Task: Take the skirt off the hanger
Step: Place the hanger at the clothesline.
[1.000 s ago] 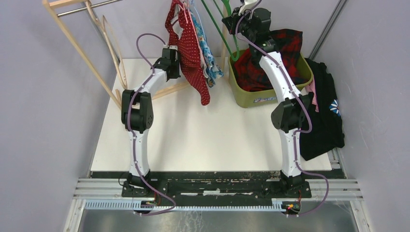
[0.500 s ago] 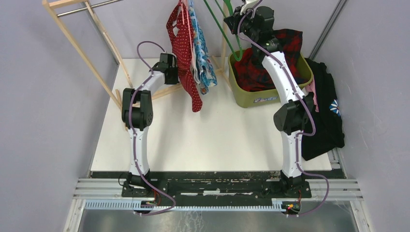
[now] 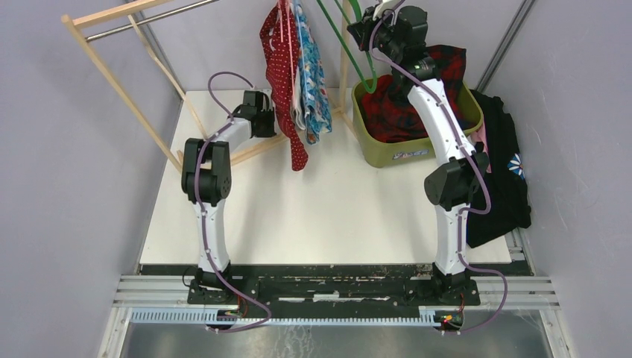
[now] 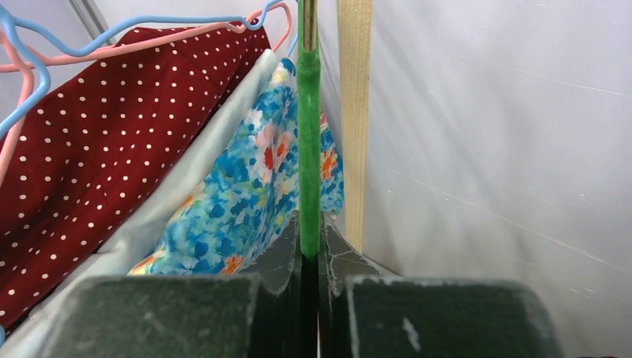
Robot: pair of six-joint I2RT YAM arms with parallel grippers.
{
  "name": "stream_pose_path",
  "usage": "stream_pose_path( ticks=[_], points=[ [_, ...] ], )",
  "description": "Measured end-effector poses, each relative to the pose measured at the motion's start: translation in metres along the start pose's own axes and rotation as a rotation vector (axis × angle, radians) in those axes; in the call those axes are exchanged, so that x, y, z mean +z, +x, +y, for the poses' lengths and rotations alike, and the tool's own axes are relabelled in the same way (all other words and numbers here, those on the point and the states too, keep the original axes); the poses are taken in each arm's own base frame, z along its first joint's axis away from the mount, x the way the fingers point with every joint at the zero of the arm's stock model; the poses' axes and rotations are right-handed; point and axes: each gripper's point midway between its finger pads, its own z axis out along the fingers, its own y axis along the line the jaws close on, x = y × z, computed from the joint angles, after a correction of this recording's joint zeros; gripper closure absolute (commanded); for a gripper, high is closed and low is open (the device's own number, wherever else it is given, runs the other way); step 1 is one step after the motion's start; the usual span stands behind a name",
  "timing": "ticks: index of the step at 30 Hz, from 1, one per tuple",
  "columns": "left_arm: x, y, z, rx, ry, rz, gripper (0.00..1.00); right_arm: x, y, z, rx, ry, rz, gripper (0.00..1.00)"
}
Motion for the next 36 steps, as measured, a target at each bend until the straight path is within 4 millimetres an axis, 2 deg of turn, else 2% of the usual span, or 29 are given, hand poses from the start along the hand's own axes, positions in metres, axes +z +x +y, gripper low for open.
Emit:
stream_pose_path(
  ticks=[8, 13, 24, 36],
  points=[
    [-0.012, 0.014, -0.007, 0.007, 0.019, -0.005, 0.97, 0.002, 0.000, 0.011, 0.003, -0.017, -0.001, 0.99],
    [-0.020, 0.023, -0.012, 0.016, 0.027, -0.002, 0.97, 0.007, -0.001, 0.025, 0.003, -0.042, -0.009, 0.99],
    [-0.033, 0.042, -0.016, 0.031, 0.035, -0.015, 0.97, 0.021, 0.011, 0.056, -0.002, -0.081, 0.000, 0.99],
    [-0.033, 0.042, -0.016, 0.035, 0.036, -0.027, 0.97, 0.027, 0.007, 0.071, -0.039, -0.078, -0.028, 0.99]
  ],
)
